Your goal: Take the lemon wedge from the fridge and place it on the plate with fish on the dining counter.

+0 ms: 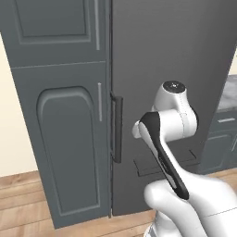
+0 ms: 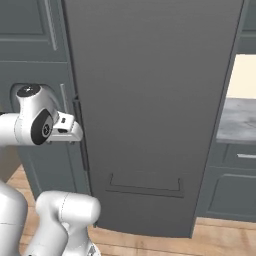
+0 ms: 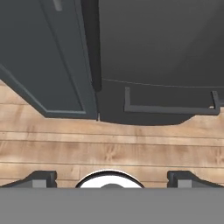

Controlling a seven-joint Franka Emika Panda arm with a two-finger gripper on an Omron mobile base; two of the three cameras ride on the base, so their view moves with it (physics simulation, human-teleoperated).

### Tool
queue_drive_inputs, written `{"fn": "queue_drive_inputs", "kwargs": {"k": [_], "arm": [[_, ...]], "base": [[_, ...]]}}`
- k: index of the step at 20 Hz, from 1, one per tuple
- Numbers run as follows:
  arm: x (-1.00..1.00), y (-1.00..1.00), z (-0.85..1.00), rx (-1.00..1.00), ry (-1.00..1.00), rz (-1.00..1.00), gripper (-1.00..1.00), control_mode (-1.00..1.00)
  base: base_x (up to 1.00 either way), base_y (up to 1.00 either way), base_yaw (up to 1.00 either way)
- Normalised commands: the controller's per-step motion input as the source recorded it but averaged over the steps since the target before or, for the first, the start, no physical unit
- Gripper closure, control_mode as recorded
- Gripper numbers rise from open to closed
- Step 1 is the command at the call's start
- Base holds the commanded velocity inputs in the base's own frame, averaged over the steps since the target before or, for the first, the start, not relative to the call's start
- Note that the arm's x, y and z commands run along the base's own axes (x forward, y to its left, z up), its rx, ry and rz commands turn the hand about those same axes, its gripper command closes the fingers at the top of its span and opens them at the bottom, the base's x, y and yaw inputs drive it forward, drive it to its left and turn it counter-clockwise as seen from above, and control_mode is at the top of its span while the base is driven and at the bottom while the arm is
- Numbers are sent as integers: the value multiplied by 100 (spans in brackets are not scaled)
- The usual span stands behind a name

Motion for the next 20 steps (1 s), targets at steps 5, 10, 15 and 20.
{"fn": "queue_drive_inputs", "kwargs": {"k": [5,10,15,20], "arm": [[0,0,0,0,0,0,-100,100],[0,0,0,0,0,0,-100,100],[0,0,0,0,0,0,-100,100],[0,0,0,0,0,0,-100,100]], "base": [[-14,37,-1],[-15,55,0],[-37,12,-1],[-56,0,-4]]}}
